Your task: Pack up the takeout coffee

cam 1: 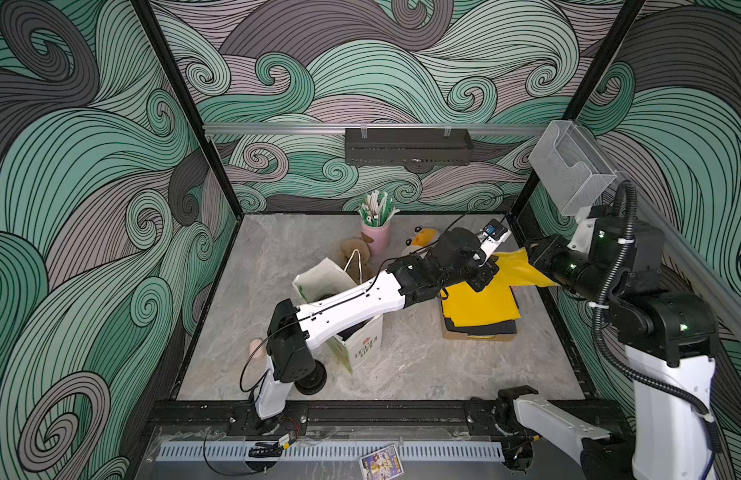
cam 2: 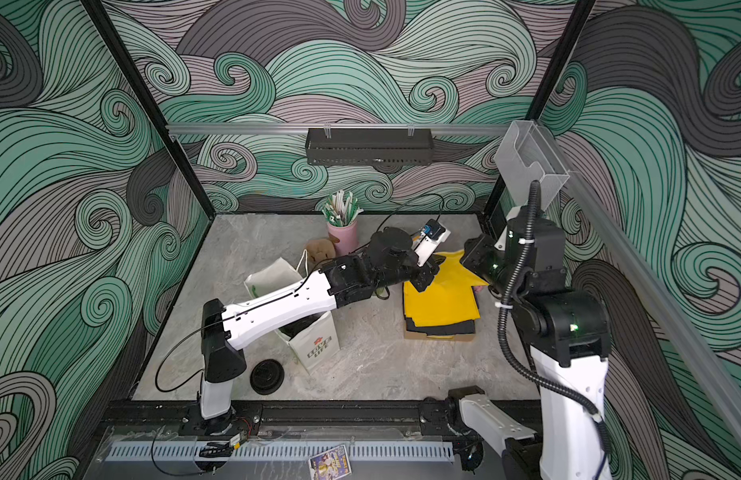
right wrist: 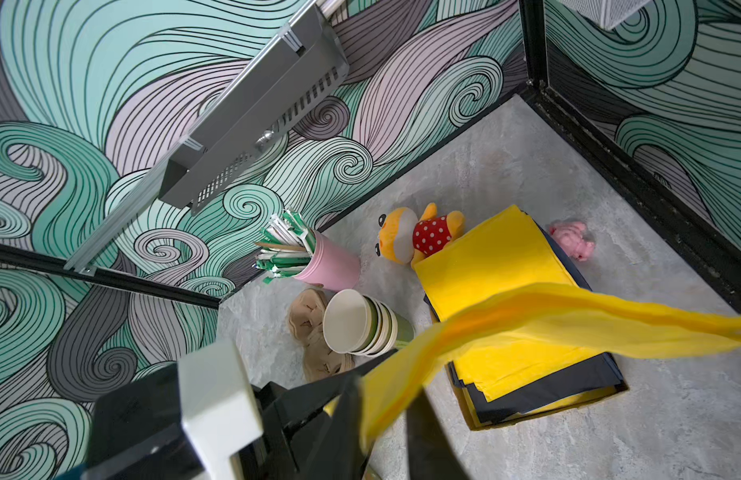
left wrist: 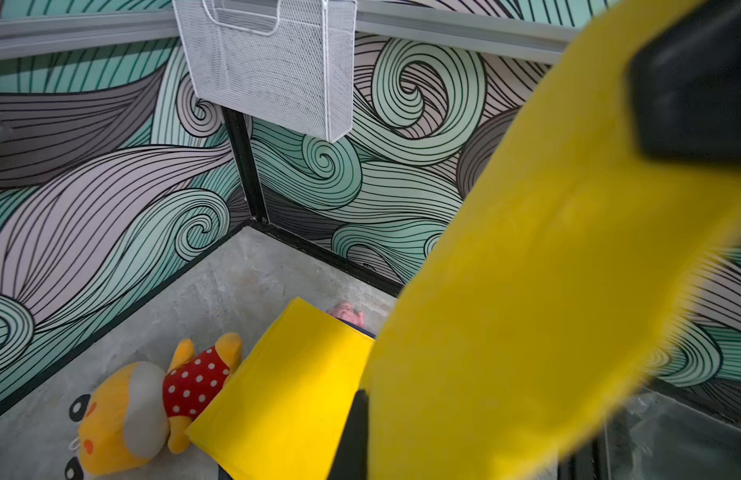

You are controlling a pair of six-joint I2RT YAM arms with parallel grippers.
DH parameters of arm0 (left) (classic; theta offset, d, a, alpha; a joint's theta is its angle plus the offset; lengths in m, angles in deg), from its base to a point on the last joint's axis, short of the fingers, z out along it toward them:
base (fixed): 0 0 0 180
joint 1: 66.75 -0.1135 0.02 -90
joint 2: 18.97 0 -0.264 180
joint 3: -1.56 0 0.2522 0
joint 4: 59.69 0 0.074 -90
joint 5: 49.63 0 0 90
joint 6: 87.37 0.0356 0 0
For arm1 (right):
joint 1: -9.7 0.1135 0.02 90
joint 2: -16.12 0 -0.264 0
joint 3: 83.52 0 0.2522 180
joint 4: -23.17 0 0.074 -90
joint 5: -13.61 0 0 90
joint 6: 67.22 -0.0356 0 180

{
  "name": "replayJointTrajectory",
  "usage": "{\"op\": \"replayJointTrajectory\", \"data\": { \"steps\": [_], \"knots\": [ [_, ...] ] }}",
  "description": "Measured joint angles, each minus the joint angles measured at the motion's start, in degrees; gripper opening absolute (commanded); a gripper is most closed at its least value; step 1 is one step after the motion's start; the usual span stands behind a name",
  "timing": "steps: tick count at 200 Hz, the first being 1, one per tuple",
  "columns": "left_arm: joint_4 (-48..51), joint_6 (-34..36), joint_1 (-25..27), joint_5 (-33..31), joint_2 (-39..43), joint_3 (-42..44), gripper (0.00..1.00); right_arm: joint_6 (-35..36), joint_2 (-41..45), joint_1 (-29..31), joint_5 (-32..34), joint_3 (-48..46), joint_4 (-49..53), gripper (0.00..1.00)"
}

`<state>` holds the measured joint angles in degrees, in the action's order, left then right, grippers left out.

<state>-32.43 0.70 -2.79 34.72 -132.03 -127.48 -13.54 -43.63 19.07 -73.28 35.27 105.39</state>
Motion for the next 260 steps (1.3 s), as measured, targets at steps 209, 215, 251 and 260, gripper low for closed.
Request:
{"op": "replayJointTrajectory", "data": {
  "steps": [209, 215, 251, 260],
  "knots": [
    [15.2, -6.8, -15.0, 49.9, 18.7, -2.6, 0.00, 47.3, 0.8, 2.7, -43.1, -1.9, -5.4, 0.91],
    [15.1, -8.1, -15.1, 51.4, 18.6, -2.4, 0.00, 47.6, 0.6, 3.6, -43.7, -1.9, -5.3, 0.91],
    [13.7, -14.6, -15.7, 57.6, 18.6, -0.7, 0.00, 48.5, -1.5, 7.4, -46.8, -2.4, -4.9, 0.85],
    [13.7, -15.6, -15.7, 58.6, 18.6, -0.7, 0.00, 48.7, -1.9, 7.9, -47.2, -3.2, -4.8, 0.82]
  ]
}}
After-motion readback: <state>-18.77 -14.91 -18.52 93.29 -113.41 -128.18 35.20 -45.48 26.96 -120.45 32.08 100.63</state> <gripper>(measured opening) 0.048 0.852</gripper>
